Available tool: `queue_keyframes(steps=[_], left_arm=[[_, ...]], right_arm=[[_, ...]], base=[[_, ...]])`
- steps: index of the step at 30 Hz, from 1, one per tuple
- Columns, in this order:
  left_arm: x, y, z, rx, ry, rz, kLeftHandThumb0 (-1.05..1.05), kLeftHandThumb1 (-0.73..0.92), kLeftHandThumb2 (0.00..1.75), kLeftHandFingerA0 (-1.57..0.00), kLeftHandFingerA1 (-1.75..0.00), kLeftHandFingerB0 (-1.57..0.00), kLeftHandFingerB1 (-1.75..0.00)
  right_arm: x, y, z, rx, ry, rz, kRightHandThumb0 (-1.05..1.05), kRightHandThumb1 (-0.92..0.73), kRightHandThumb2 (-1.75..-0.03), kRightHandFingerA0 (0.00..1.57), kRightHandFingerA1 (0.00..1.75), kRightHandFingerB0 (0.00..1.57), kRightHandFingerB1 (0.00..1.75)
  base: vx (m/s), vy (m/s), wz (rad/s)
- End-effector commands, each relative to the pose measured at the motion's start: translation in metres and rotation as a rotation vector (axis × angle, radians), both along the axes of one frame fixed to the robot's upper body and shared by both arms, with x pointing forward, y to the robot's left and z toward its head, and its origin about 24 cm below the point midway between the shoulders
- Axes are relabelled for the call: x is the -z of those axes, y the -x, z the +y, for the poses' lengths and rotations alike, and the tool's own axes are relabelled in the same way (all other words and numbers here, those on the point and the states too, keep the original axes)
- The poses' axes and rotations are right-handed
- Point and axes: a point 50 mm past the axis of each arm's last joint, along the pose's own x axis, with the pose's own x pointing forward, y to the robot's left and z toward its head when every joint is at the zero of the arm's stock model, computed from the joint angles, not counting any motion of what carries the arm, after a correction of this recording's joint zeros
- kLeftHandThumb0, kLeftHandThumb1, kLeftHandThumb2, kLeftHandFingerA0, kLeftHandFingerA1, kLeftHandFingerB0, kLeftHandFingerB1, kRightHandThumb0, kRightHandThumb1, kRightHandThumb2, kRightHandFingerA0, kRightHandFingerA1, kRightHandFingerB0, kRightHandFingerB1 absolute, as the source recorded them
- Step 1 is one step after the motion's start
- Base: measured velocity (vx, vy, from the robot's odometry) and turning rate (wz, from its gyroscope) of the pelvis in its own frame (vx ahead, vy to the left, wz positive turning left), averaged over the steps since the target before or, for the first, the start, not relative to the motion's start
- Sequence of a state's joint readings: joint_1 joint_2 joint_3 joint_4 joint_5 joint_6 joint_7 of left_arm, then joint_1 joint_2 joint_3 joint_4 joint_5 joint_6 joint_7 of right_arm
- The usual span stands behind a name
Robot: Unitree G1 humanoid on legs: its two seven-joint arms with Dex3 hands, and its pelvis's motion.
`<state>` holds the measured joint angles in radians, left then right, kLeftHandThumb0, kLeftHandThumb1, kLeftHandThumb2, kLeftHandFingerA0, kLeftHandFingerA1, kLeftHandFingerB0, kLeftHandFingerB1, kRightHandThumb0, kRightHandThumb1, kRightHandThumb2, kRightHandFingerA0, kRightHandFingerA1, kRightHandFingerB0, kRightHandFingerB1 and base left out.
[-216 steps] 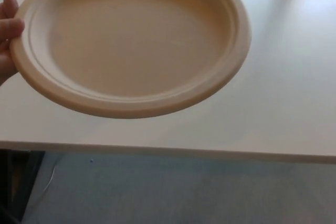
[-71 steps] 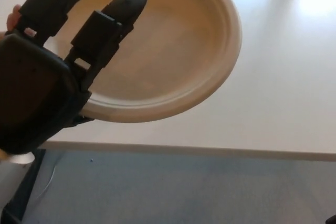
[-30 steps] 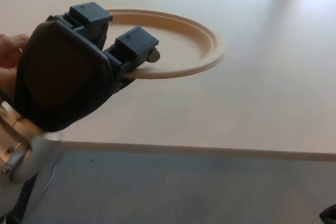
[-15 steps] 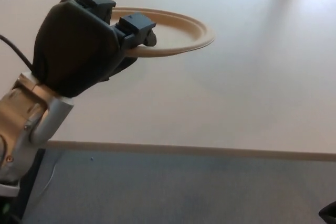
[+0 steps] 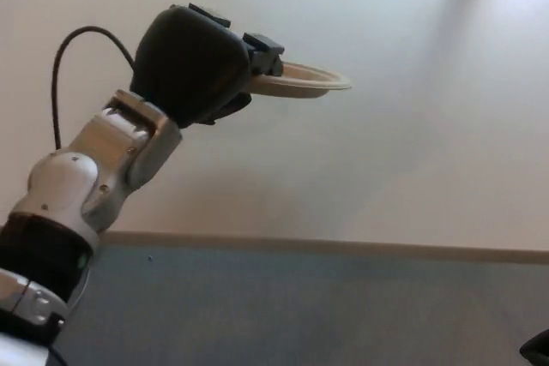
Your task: A person passes a plate to the robot and the robot grabs it with its left hand and places it at the centre of the table infront of it
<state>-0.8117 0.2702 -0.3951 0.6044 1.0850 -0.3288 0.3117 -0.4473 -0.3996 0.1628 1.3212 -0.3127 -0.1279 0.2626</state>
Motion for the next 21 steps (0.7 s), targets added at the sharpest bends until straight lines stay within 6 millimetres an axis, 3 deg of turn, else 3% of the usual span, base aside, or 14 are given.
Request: queue_keyframes(steps=[1, 3, 4, 9, 12, 13, 14, 15, 16, 17, 18, 19, 20, 21], left_arm=[[0.017, -0.013, -0.016, -0.048, -0.065, 0.068, -0.43, 0.51, 0.74, -1.02, -1.34, -0.74, -0.58], [0.021, -0.016, -0.021, -0.063, -0.108, 0.117, -0.41, 0.53, 0.74, -0.96, -1.34, -0.69, -0.55], [0.024, -0.018, -0.025, -0.074, -0.150, 0.147, -0.31, 0.58, 0.59, -0.86, -1.32, -0.77, -0.46], [0.036, -0.021, -0.033, -0.098, -0.204, 0.223, -0.27, 0.60, 0.60, -0.75, -1.34, -0.78, -0.49], [0.036, -0.027, -0.030, -0.158, -0.112, 0.468, -0.26, 0.71, 0.61, -0.75, -1.08, -0.67, -0.52], [0.034, -0.028, -0.029, -0.164, -0.099, 0.501, -0.39, 0.64, 0.59, -0.65, -0.49, -0.35, -0.31], [0.032, -0.029, -0.028, -0.170, -0.082, 0.542, -0.39, 0.64, 0.59, -0.65, -0.49, -0.35, -0.31], [0.027, -0.034, -0.025, -0.221, -0.042, 0.649, -0.34, 0.37, 0.93, 0.00, -0.48, 0.00, -0.47], [0.023, -0.036, -0.022, -0.240, -0.024, 0.694, -0.72, 0.45, 0.84, -0.05, -0.21, -0.06, -0.29], [0.021, -0.037, -0.021, -0.241, -0.023, 0.696, -0.72, 0.45, 0.84, -0.05, -0.21, -0.06, -0.29], [0.017, -0.038, -0.019, -0.245, -0.019, 0.714, -0.91, 0.55, 0.58, 0.00, -0.14, 0.00, -0.17], [0.014, -0.039, -0.017, -0.248, -0.016, 0.727, -0.91, 0.55, 0.58, 0.00, -0.14, 0.00, -0.17], [0.005, -0.042, -0.013, -0.258, 0.011, 0.775, -0.86, 0.46, 0.91, 0.00, -0.02, 0.00, -0.01], [0.002, -0.042, -0.012, -0.261, 0.022, 0.791, -0.86, 0.46, 0.91, 0.00, -0.02, 0.00, -0.01]], right_arm=[[-0.006, -0.004, -0.003, -0.002, 0.000, -0.012, -0.72, -0.81, -0.64, 0.65, 0.67, 0.49, 0.53], [-0.007, -0.006, -0.003, -0.017, 0.000, -0.020, -0.72, -0.82, -0.64, 0.63, 0.69, 0.47, 0.55], [-0.008, -0.007, -0.002, -0.022, 0.000, -0.021, -0.70, -0.82, -0.65, 0.61, 0.66, 0.47, 0.53], [-0.007, -0.006, -0.002, -0.038, 0.027, -0.004, -0.68, -0.82, -0.64, 0.60, 0.63, 0.43, 0.49], [-0.007, -0.008, 0.000, -0.049, 0.021, -0.011, -0.69, -0.82, -0.64, 0.58, 0.63, 0.44, 0.50], [-0.007, -0.008, 0.000, -0.048, 0.019, -0.010, -0.68, -0.82, -0.64, 0.57, 0.61, 0.44, 0.49], [-0.007, -0.008, 0.000, -0.045, 0.016, -0.009, -0.68, -0.82, -0.64, 0.57, 0.61, 0.44, 0.49], [-0.007, -0.007, -0.001, -0.049, 0.016, -0.009, -0.68, -0.82, -0.64, 0.57, 0.61, 0.44, 0.49], [-0.008, -0.007, -0.001, -0.050, 0.014, -0.010, -0.68, -0.81, -0.64, 0.57, 0.61, 0.43, 0.49], [-0.008, -0.008, -0.001, -0.049, 0.010, -0.012, -0.68, -0.81, -0.64, 0.57, 0.61, 0.43, 0.49], [-0.008, -0.008, -0.001, -0.047, 0.005, -0.012, -0.68, -0.81, -0.64, 0.56, 0.62, 0.44, 0.51], [-0.008, -0.008, -0.001, -0.046, 0.002, -0.011, -0.68, -0.81, -0.64, 0.56, 0.62, 0.44, 0.51], [-0.008, -0.008, 0.000, -0.046, -0.006, -0.011, -0.68, -0.80, -0.63, 0.56, 0.64, 0.46, 0.53], [-0.008, -0.008, 0.000, -0.046, -0.008, -0.011, -0.68, -0.80, -0.63, 0.56, 0.64, 0.46, 0.53]], base=[[0.00, 0.000, 0.00], [0.00, 0.000, 0.00], [0.00, 0.000, 0.00], [0.00, 0.000, 0.00], [0.00, 0.000, 0.00], [0.00, 0.000, 0.00], [0.00, 0.000, 0.00], [0.00, 0.000, 0.00], [0.00, 0.000, 0.00], [0.00, 0.000, 0.00], [0.00, 0.000, 0.00], [0.00, 0.000, 0.00], [0.00, 0.000, 0.00], [0.00, 0.000, 0.00]])
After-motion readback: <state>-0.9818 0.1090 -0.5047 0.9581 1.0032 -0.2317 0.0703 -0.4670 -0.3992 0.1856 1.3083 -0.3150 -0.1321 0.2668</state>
